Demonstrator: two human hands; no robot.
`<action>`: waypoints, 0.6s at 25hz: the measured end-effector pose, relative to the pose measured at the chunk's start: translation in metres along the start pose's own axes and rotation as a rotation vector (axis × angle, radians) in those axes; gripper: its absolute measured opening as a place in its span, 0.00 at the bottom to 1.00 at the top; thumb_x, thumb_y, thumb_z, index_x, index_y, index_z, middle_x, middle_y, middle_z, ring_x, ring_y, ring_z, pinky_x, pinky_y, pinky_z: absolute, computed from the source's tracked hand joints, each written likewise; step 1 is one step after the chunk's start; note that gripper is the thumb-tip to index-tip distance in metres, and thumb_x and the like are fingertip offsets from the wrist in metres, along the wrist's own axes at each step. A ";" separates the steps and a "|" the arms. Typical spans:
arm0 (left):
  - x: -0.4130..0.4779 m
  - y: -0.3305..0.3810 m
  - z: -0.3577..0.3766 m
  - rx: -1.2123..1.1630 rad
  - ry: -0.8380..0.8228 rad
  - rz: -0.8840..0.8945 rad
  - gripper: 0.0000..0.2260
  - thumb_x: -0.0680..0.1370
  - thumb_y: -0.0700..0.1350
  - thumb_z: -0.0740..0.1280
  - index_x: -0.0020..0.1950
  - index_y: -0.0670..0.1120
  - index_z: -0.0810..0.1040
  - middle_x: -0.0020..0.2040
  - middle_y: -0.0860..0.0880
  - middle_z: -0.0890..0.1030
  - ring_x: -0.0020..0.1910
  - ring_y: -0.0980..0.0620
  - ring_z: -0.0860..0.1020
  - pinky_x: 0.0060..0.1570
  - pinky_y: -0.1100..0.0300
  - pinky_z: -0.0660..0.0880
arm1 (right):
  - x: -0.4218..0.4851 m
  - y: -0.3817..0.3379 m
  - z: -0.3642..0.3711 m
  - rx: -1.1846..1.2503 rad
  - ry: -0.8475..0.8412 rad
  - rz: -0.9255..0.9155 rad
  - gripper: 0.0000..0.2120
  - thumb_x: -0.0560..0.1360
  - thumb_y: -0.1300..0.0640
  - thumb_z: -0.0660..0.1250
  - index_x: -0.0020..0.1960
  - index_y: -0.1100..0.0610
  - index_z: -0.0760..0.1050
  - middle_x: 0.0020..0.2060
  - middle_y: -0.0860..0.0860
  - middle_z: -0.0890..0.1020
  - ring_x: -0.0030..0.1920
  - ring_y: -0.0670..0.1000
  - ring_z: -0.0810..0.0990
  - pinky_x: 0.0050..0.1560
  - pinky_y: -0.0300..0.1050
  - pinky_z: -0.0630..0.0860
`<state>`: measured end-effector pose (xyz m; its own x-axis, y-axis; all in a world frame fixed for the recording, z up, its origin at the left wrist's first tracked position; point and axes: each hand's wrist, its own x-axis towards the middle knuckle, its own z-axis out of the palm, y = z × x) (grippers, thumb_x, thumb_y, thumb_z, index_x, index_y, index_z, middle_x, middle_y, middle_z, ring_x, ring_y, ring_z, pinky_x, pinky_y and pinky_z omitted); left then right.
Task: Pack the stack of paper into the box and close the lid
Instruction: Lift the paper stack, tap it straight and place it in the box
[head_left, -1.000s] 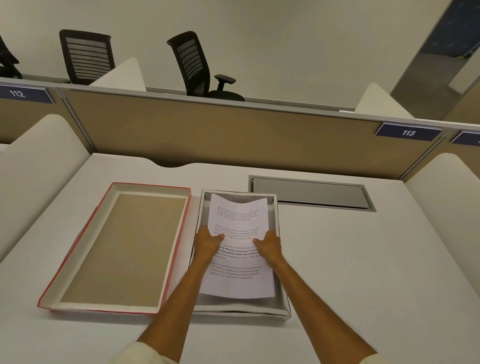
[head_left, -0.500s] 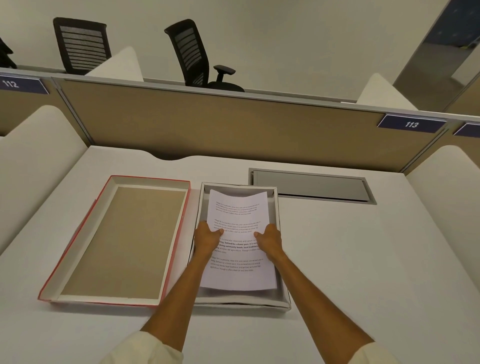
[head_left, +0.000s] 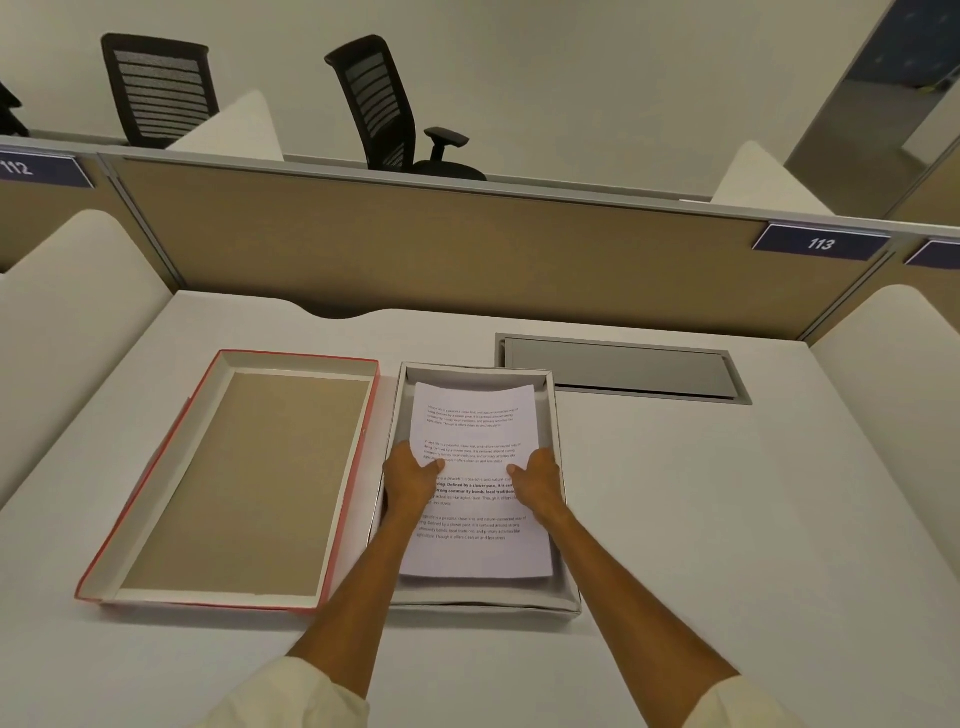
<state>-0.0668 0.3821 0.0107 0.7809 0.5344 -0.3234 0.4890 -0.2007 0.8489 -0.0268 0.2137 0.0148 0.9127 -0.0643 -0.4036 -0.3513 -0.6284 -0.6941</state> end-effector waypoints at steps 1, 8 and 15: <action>-0.001 0.000 0.000 -0.006 0.008 0.010 0.18 0.74 0.38 0.73 0.61 0.37 0.76 0.61 0.38 0.81 0.59 0.39 0.80 0.52 0.53 0.77 | 0.000 0.000 0.001 0.003 0.013 -0.006 0.18 0.78 0.60 0.65 0.65 0.65 0.65 0.62 0.60 0.75 0.60 0.57 0.78 0.51 0.41 0.75; -0.014 -0.001 0.001 -0.034 0.078 0.045 0.18 0.73 0.39 0.75 0.60 0.39 0.77 0.60 0.40 0.82 0.56 0.40 0.81 0.50 0.51 0.79 | -0.009 0.009 0.010 0.099 0.128 -0.102 0.19 0.77 0.65 0.66 0.65 0.64 0.65 0.62 0.59 0.75 0.62 0.56 0.76 0.62 0.52 0.77; -0.016 0.001 -0.005 0.112 0.095 0.059 0.20 0.71 0.44 0.77 0.58 0.39 0.76 0.59 0.40 0.82 0.54 0.40 0.82 0.51 0.48 0.81 | -0.012 0.006 0.006 0.027 0.163 -0.124 0.21 0.74 0.67 0.69 0.64 0.64 0.67 0.61 0.60 0.77 0.61 0.57 0.77 0.58 0.46 0.77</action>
<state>-0.0805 0.3776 0.0185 0.7719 0.5932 -0.2287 0.4876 -0.3216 0.8116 -0.0413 0.2154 0.0121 0.9702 -0.1138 -0.2141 -0.2378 -0.6184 -0.7490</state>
